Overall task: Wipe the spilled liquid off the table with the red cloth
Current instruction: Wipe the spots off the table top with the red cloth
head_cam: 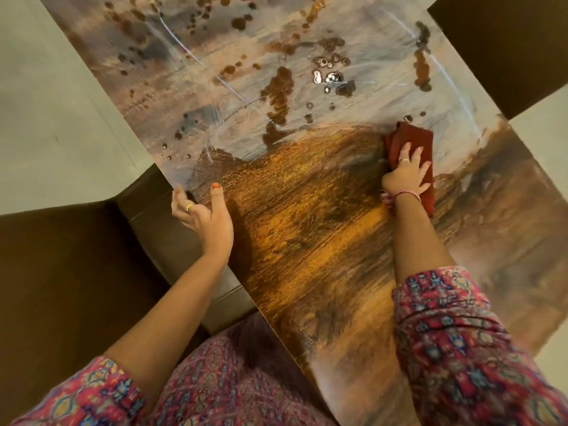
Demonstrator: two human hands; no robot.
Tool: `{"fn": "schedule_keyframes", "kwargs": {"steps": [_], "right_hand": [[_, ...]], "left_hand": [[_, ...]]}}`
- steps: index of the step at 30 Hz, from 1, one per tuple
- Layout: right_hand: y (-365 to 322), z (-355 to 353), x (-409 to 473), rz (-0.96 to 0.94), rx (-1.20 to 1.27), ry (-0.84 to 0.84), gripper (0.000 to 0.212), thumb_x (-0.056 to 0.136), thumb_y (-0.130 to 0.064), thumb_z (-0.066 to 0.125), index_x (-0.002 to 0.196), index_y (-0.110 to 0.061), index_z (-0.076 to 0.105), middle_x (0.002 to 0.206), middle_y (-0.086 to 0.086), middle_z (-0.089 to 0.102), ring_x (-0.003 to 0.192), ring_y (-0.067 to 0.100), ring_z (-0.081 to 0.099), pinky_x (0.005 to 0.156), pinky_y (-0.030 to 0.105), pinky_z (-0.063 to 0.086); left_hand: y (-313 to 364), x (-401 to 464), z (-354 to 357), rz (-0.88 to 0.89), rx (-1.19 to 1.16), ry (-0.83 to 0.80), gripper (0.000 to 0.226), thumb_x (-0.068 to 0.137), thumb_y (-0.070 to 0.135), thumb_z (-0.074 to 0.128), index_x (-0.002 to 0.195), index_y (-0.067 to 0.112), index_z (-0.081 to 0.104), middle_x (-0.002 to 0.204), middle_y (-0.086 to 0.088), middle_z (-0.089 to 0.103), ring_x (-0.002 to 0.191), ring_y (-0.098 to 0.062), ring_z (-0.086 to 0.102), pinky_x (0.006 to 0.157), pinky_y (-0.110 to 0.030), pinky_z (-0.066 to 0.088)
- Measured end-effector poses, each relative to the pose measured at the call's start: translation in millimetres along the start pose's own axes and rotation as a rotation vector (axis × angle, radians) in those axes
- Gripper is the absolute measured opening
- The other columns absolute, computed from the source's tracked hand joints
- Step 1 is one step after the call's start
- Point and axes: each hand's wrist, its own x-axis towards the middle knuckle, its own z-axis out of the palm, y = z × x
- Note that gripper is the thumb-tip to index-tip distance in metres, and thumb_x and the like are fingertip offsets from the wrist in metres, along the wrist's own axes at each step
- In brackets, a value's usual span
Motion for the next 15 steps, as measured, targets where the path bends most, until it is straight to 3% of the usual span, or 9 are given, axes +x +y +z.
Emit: {"fn": "schedule_keyframes", "kwargs": {"steps": [2,7,10,12,15], "right_hand": [[-30.1,17.3,-25.0,-0.037,-0.002,0.009,0.075,0.093,-0.01,0.045,0.153,-0.027,0.003,0.161,0.001,-0.006,0.146,0.034,-0.005,0.113,0.063,0.009],[-103.6,95.4,-141.7,-0.781,-0.186,-0.071,0.07,0.092,-0.009,0.041,0.152,-0.03,0.011,0.161,-0.002,-0.001,0.146,0.032,-0.005,0.111,0.063,0.006],[-107.7,96.3,-139.6,-1.027,-0.283,-0.128,0.068,0.094,-0.01,0.042,0.15,-0.036,0.014,0.161,-0.006,0.002,0.147,0.027,-0.004,0.113,0.061,0.005],[-103.7,82.2,-105.5,-1.075,-0.31,-0.12,0.072,0.092,-0.002,0.04,0.149,-0.038,0.016,0.161,-0.008,0.005,0.148,0.025,0.0,0.112,0.061,0.006],[-81.6,46.9,-40.4,-0.818,-0.229,-0.075,0.083,0.084,0.007,0.044,0.15,-0.037,0.018,0.16,-0.008,0.006,0.147,0.026,0.002,0.111,0.064,0.008]], "left_hand": [[0.9,-1.4,2.2,0.001,-0.009,0.018,0.068,0.093,0.04,0.051,0.146,0.01,0.02,0.15,-0.007,0.012,0.137,-0.022,0.016,0.11,-0.042,0.027],[4.4,0.8,6.3,-0.03,-0.011,0.071,0.064,0.094,0.041,0.048,0.145,0.011,0.023,0.149,-0.006,0.014,0.137,-0.023,0.016,0.11,-0.041,0.027],[5.4,1.6,7.2,-0.029,-0.011,0.074,0.064,0.094,0.042,0.047,0.145,0.012,0.022,0.15,-0.006,0.013,0.138,-0.023,0.017,0.112,-0.046,0.024],[6.7,-0.5,8.3,-0.007,0.029,0.073,0.064,0.094,0.04,0.048,0.145,0.012,0.022,0.151,-0.009,0.011,0.139,-0.025,0.019,0.115,-0.051,0.012],[5.7,-6.4,9.5,0.136,0.11,0.058,0.065,0.093,0.034,0.053,0.144,0.007,0.024,0.152,-0.015,0.009,0.141,-0.029,0.018,0.113,-0.052,-0.007]]}}
